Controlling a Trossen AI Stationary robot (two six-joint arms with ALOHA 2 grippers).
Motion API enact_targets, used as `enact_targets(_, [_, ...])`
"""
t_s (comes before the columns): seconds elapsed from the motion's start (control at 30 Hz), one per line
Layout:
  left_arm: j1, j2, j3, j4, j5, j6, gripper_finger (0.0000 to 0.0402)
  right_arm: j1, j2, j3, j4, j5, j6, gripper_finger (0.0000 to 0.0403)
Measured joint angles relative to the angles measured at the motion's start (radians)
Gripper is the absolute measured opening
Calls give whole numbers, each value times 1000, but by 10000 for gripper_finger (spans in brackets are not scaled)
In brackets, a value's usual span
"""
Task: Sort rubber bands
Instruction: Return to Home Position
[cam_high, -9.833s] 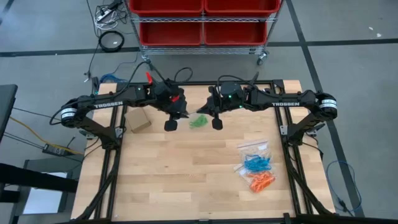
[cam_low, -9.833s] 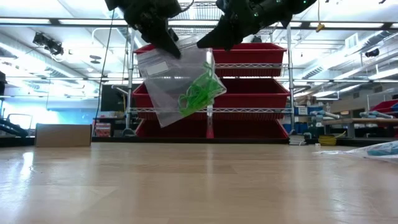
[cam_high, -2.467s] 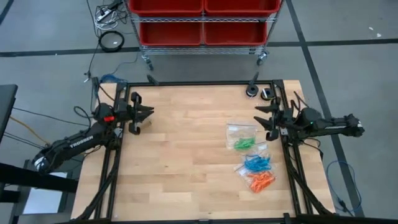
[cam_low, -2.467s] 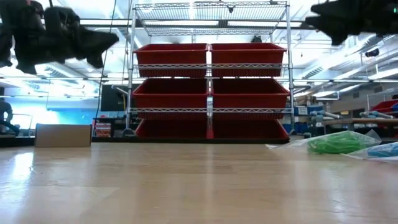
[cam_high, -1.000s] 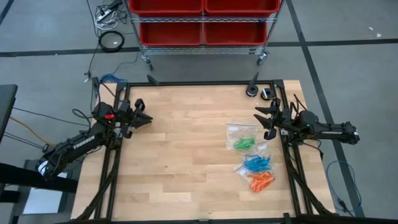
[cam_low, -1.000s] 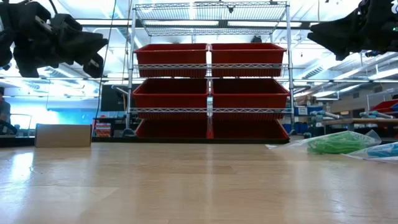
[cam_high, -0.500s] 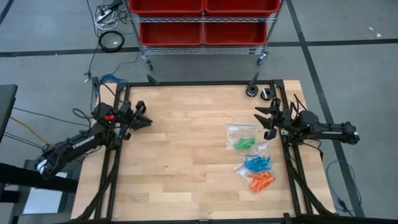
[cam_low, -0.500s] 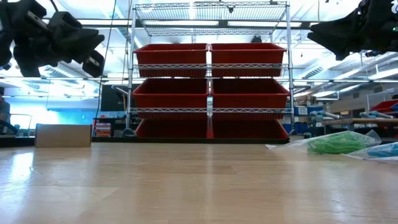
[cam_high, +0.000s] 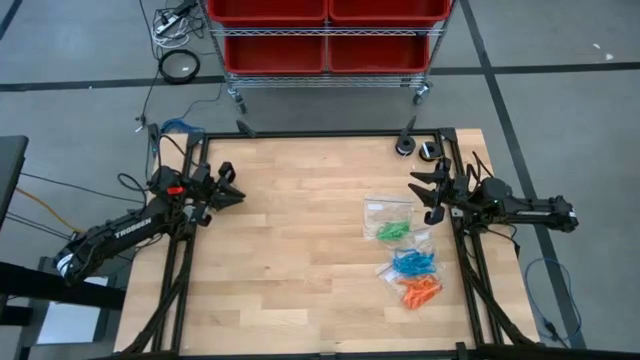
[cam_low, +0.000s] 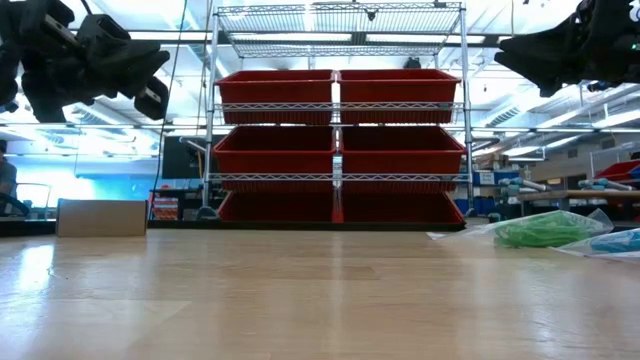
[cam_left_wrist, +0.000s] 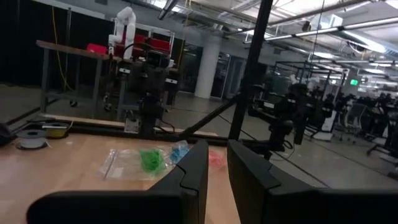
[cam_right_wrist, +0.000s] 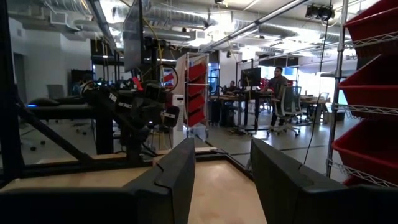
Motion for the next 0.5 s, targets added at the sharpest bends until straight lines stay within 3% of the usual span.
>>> enact_targets(0.43, [0,0,0,14,-10,10,68,0,0,0,0,0,0,146])
enact_targets(0.5, [0,0,0,14,-88,-17,68,0,0,0,0,0,0,146])
